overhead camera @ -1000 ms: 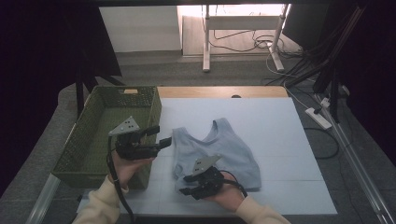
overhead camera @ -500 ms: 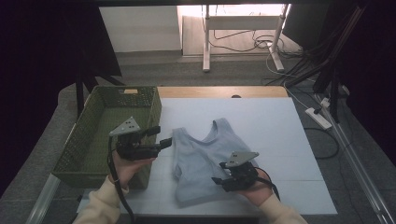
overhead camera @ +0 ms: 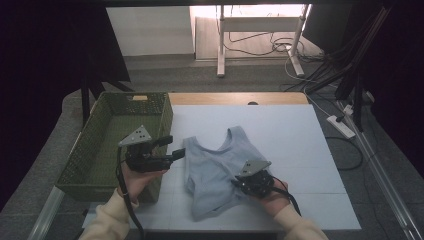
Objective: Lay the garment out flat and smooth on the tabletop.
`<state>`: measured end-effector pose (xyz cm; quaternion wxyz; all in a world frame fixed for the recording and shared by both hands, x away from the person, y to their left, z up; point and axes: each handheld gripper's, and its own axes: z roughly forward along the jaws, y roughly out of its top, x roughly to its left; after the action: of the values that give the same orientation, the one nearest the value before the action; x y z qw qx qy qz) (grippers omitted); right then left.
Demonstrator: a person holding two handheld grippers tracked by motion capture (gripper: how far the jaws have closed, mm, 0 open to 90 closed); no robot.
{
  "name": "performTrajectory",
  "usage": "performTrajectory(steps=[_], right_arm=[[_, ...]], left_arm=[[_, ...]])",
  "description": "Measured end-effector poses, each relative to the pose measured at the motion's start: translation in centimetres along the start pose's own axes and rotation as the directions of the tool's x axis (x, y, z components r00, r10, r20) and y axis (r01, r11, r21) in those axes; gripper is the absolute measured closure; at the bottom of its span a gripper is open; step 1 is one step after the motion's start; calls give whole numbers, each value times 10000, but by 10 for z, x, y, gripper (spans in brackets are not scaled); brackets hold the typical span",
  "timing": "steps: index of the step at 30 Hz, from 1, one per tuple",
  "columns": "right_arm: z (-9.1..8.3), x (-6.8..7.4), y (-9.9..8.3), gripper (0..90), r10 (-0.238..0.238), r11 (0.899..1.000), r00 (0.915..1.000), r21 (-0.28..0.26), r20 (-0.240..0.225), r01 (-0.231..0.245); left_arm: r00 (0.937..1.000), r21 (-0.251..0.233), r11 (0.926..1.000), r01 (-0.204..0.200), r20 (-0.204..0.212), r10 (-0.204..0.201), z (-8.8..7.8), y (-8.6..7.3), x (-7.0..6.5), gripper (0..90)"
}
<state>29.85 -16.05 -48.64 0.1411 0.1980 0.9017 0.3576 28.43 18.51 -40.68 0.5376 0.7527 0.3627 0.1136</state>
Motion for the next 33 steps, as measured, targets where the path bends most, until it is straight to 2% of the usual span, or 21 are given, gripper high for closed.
performTrajectory(steps=[1, 4, 6, 10, 13, 15, 18, 19, 20, 21, 24, 28, 33], right_arm=[[-3, -2, 4, 821, -70, 9996, 9996, -254, 260, 76], [-2, -13, 13, 825, -304, 9978, 9943, -553, 1018, 362], [5, -20, 17, 826, -330, 9972, 9928, -626, 1155, 404], [17, -27, 18, 826, -277, 9976, 9949, -609, 968, 337], [23, -27, 12, 826, 52, 9989, 9994, -462, 330, -36], [28, -22, 5, 824, -46, 9998, 10000, -177, 49, 47], [31, -16, 1, 802, -354, 9994, 9994, 68, 36, 354], [30, -14, 1, 766, -375, 9993, 9992, 40, 121, 374], [27, -15, 1, 676, -334, 9994, 9993, -13, 173, 334], [22, -15, 2, 592, -89, 9998, 9997, -151, 220, 92], [2, -15, -1, 526, 278, 9975, 9996, -647, 72, -273], [-24, -14, -12, 506, 588, 9932, 9982, -1009, 60, -579], [-34, -8, -31, 498, 722, 9933, 9972, -887, -173, -735]], left_arm=[[10000, -9, 10000, 21, 4, -21, 0, 0, 0, 294], [10000, 2, 10000, 6, 0, -6, 0, 0, 0, 294], [10000, 17, 10000, -26, -6, 26, 1, 0, 0, 294], [10000, 10, 10000, 35, -18, -35, 1, 0, 0, 294], [10000, 28, 10000, 61, -34, -61, 1, -1, 1, 294], [10000, 43, 10000, 43, -27, -43, 1, -1, 1, 293], [10000, 57, 10000, -4, -12, 4, 1, -1, -1, 293], [10000, 59, 10000, -10, -5, 10, 2, -1, -1, 292], [10000, 59, 10000, -3, -2, 3, 2, -1, -1, 292], [10000, 59, 10000, 4, 0, -4, 2, -1, -1, 292], [10000, 37, 10000, 19, 2, -19, 1, -1, 0, 292], [10000, 26, 10000, 23, 3, -23, 0, -1, 0, 292], [10000, 31, 10000, 36, 5, -36, 1, -1, 1, 292]])
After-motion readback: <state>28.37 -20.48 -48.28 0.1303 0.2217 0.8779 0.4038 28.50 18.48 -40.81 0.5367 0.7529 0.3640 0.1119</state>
